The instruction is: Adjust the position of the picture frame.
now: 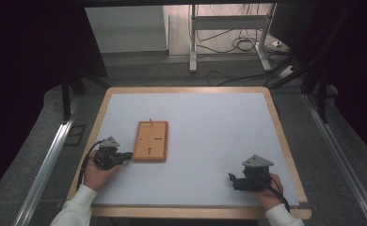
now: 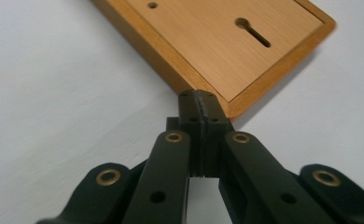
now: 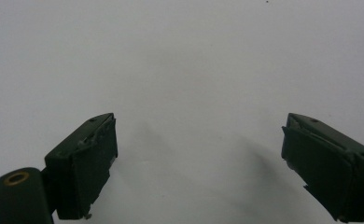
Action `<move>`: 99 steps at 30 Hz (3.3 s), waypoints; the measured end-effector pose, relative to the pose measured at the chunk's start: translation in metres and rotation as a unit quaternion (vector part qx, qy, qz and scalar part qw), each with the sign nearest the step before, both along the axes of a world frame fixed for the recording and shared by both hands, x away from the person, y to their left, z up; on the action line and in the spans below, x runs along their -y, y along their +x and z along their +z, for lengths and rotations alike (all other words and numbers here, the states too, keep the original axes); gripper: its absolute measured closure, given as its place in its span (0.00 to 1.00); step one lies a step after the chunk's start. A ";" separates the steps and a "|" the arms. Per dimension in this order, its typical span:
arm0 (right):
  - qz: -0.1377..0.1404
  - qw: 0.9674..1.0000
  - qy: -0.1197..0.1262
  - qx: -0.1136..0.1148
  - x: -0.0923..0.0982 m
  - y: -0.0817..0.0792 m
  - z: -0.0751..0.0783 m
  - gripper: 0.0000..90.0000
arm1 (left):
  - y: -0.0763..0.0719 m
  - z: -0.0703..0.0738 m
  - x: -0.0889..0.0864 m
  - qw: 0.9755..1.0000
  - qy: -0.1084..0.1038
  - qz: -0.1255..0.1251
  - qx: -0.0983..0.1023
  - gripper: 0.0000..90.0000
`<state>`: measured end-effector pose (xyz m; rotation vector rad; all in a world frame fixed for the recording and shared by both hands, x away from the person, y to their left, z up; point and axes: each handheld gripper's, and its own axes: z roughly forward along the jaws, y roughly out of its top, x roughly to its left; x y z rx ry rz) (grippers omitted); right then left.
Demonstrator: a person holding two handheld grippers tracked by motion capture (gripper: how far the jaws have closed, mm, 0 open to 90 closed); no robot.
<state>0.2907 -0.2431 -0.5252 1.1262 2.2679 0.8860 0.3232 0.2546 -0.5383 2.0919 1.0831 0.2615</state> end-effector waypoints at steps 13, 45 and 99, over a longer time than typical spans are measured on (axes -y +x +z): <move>0.003 1.000 -0.002 -0.003 -0.002 0.001 -0.001 0.12 | 0.005 0.001 0.024 1.000 -0.019 -0.017 -0.001 1.00; 0.002 1.000 -0.001 -0.003 -0.001 0.002 -0.003 0.12 | 0.111 0.018 0.044 0.996 -0.005 0.023 0.090 0.45; 0.010 0.999 0.017 0.028 0.001 0.000 0.004 0.12 | 0.129 0.042 0.046 0.999 -0.024 0.025 0.029 0.95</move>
